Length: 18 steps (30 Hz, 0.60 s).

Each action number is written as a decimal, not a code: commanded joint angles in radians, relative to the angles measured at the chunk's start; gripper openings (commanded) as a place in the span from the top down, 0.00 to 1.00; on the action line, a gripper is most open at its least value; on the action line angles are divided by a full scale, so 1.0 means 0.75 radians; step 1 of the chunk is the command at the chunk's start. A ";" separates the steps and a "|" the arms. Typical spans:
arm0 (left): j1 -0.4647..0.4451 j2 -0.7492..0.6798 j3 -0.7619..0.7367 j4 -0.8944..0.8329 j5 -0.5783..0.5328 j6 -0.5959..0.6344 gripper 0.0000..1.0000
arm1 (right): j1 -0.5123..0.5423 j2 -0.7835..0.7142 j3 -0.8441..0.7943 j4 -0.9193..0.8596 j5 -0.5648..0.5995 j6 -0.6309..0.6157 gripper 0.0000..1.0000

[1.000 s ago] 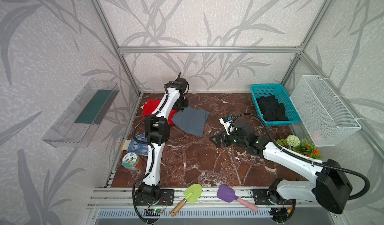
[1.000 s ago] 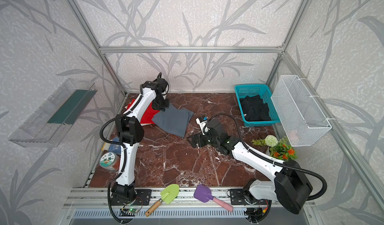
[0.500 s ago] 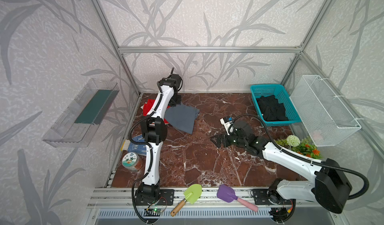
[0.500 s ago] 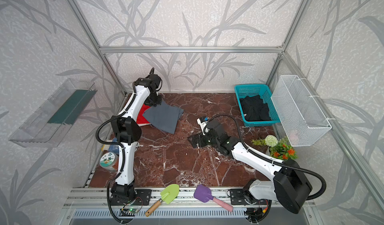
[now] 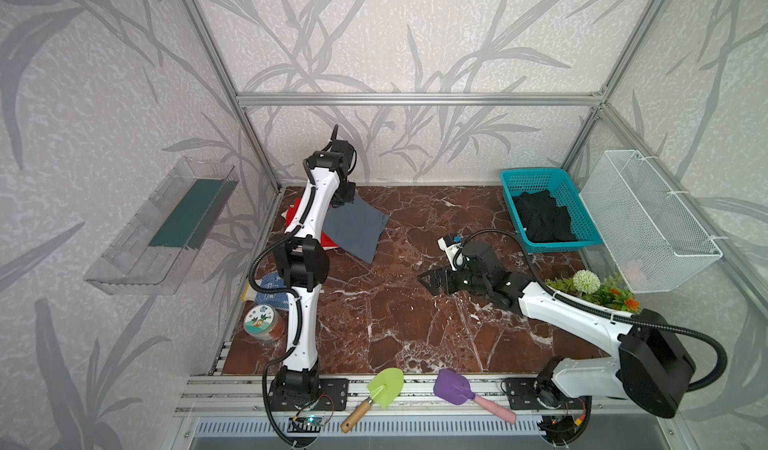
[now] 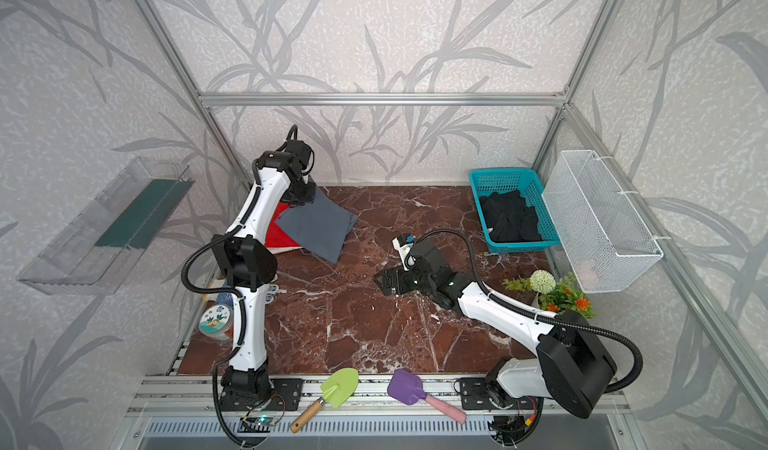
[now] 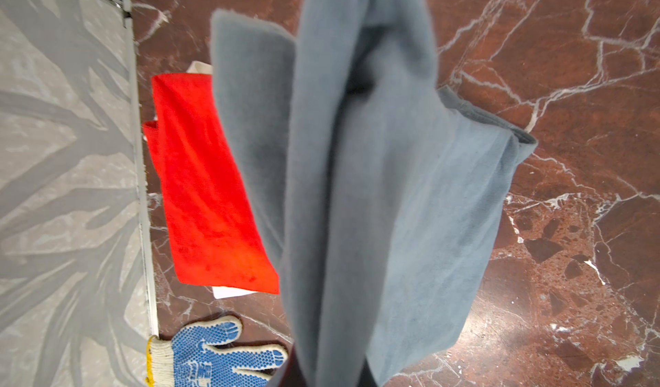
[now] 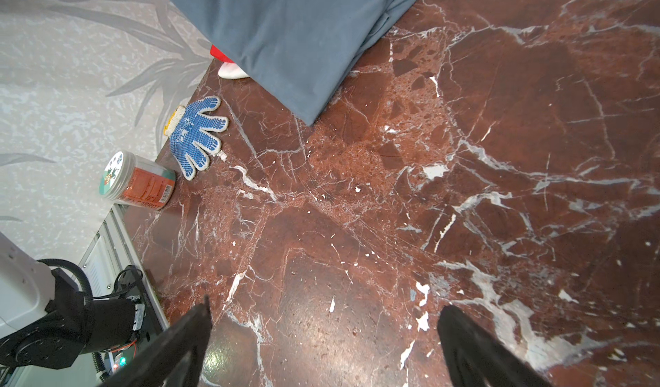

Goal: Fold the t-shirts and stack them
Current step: 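Carry the grey shirt with the left gripper onto the red and white stack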

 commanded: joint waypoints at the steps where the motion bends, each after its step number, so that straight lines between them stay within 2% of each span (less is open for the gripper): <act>1: 0.018 -0.085 0.055 0.030 -0.033 0.040 1.00 | -0.001 0.003 0.004 0.031 -0.011 0.013 0.01; 5: 0.024 -0.099 0.066 0.036 -0.010 0.043 1.00 | -0.001 0.014 0.014 0.032 -0.011 0.014 0.01; 13: 0.025 -0.171 0.095 0.058 0.166 -0.002 1.00 | 0.000 0.052 0.032 0.047 -0.032 0.023 0.01; 18: 0.023 -0.170 0.164 0.039 0.195 -0.013 1.00 | -0.001 0.068 0.041 0.054 -0.039 0.025 0.01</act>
